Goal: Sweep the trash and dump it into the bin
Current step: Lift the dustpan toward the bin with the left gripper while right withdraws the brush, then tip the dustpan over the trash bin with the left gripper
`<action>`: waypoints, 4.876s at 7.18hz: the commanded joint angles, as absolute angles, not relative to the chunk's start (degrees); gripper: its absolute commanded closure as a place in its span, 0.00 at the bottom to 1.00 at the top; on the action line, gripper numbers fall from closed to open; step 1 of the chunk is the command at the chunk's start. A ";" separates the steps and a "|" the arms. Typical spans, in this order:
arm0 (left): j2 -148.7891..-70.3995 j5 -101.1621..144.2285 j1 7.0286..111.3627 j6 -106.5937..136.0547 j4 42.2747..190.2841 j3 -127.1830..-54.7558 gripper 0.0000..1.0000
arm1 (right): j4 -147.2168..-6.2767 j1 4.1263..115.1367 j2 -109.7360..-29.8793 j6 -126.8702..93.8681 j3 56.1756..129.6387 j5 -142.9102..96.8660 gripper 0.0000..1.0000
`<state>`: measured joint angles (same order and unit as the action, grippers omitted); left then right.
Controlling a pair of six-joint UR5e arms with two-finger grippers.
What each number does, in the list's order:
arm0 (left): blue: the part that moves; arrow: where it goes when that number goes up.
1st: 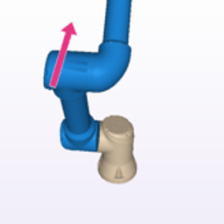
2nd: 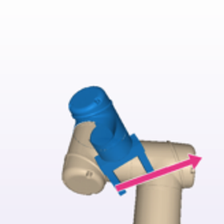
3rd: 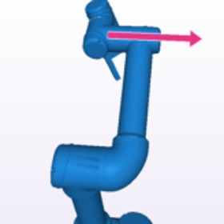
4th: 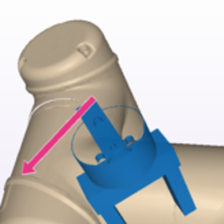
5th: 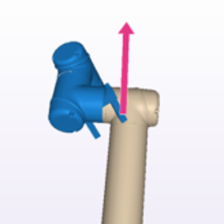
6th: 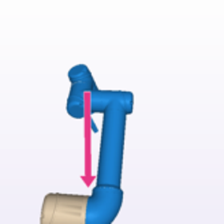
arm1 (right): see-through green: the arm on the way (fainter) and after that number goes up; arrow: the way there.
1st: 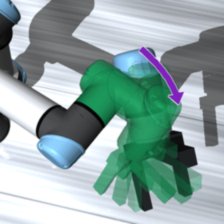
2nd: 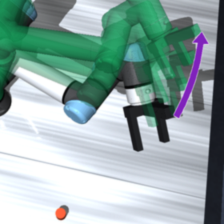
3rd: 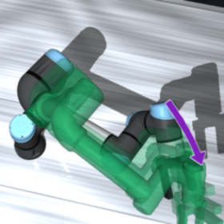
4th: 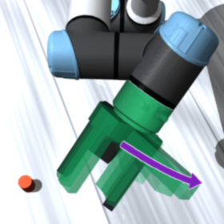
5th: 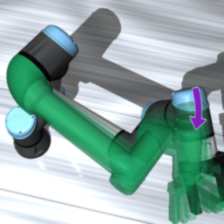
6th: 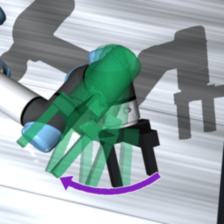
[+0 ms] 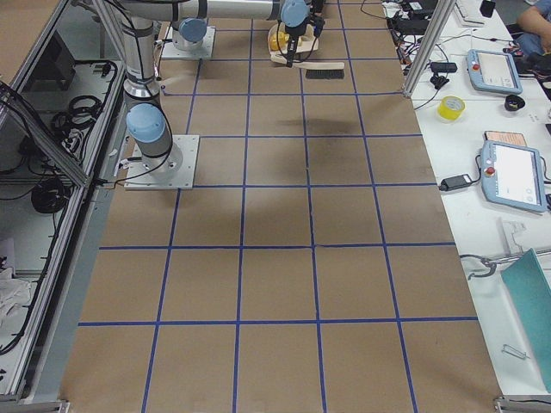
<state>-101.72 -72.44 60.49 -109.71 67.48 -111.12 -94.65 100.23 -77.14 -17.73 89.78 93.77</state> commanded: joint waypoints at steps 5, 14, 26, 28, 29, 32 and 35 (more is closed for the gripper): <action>-103.00 -75.14 35.73 -108.99 90.27 -89.91 1.00 | -111.69 71.76 -77.09 16.65 101.77 92.56 1.00; -109.07 -111.76 39.34 -102.39 76.64 -81.21 1.00 | -114.79 69.35 -72.25 17.40 101.69 92.37 1.00; -105.38 -142.12 58.10 -113.81 43.16 -97.99 1.00 | -117.25 69.26 -67.32 20.12 101.34 92.55 1.00; -104.60 -142.99 58.80 -114.43 42.80 -98.26 1.00 | -117.25 69.26 -67.32 20.04 101.34 92.55 0.42; -104.42 -142.82 58.54 -114.52 42.72 -98.44 1.00 | -117.25 69.26 -67.32 19.87 101.34 92.55 0.30; -103.72 -131.72 53.12 -119.87 43.50 -97.30 1.00 | -116.55 69.26 -68.02 18.38 100.64 92.64 0.21; -102.22 -95.74 34.85 -122.08 58.20 -92.13 1.00 | -108.69 69.26 -76.95 15.49 98.71 92.90 0.00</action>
